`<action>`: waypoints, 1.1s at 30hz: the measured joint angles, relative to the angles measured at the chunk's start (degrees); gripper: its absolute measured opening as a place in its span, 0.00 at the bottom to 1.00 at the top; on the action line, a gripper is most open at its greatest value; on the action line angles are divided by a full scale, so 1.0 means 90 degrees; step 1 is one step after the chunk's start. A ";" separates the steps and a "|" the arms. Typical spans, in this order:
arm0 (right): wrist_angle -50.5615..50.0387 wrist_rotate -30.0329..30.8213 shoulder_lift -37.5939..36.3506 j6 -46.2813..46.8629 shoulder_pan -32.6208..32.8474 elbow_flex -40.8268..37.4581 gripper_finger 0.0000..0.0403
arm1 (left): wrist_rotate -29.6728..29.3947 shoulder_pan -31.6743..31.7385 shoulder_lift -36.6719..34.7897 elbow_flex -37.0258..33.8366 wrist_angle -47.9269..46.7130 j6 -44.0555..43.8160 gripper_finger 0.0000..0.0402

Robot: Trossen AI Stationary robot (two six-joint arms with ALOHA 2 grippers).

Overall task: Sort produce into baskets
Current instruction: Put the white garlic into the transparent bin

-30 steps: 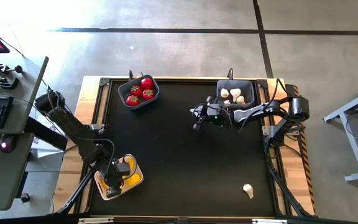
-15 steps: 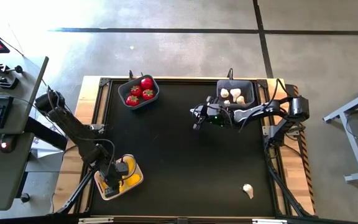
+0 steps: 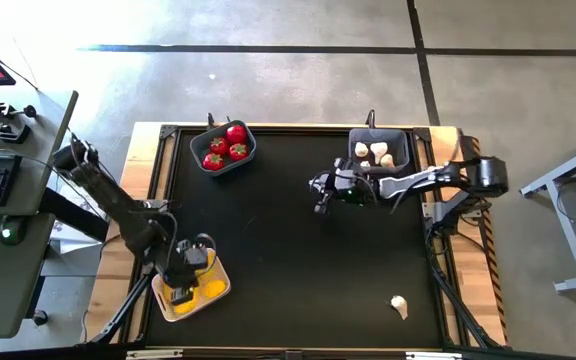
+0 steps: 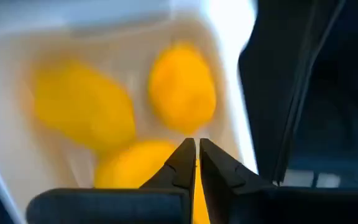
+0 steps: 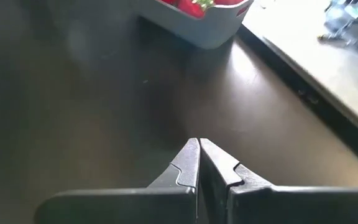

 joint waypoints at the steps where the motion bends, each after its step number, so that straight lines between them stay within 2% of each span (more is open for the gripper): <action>1: -0.0274 0.0000 -0.0170 0.0156 0.0078 0.0001 0.00 | -0.0147 0.0115 -0.0148 -0.0021 0.0034 0.0181 0.02; 4: -0.1392 -0.0003 -0.0775 0.0753 0.0393 0.0003 0.00 | -0.0408 0.0585 -0.0522 -0.0219 0.0176 0.0881 0.02; 7: -0.2685 -0.0002 -0.1369 0.1714 0.0830 0.0005 0.00 | -0.0409 0.1198 -0.0870 -0.0650 0.0868 0.1712 0.00; 11: -0.4246 -0.0031 -0.2012 0.3277 0.1591 0.0005 0.00 | -0.0066 0.2123 -0.1185 -0.1239 0.1860 0.2789 0.00; 14: -0.5238 -0.0314 -0.2317 0.4547 0.2209 0.0064 0.00 | 0.0269 0.2786 -0.1293 -0.1529 0.2592 0.3469 0.00; 21: -0.7364 -0.0543 -0.2293 0.6953 0.3756 0.0819 0.00 | 0.0863 0.4081 -0.1189 -0.1833 0.4100 0.4911 0.00; 27: -0.8144 -0.1093 -0.2081 0.8737 0.4737 0.1433 0.01 | 0.1453 0.4946 -0.0920 -0.2187 0.5975 0.5293 0.00; 30: -0.8254 -0.1551 -0.1859 0.9512 0.5115 0.1594 0.08 | 0.1756 0.5247 -0.0711 -0.2303 0.6752 0.5402 0.00; 33: -0.8226 -0.2000 -0.1558 1.0107 0.5428 0.1709 0.21 | 0.1905 0.5500 -0.0519 -0.2338 0.7175 0.5522 0.00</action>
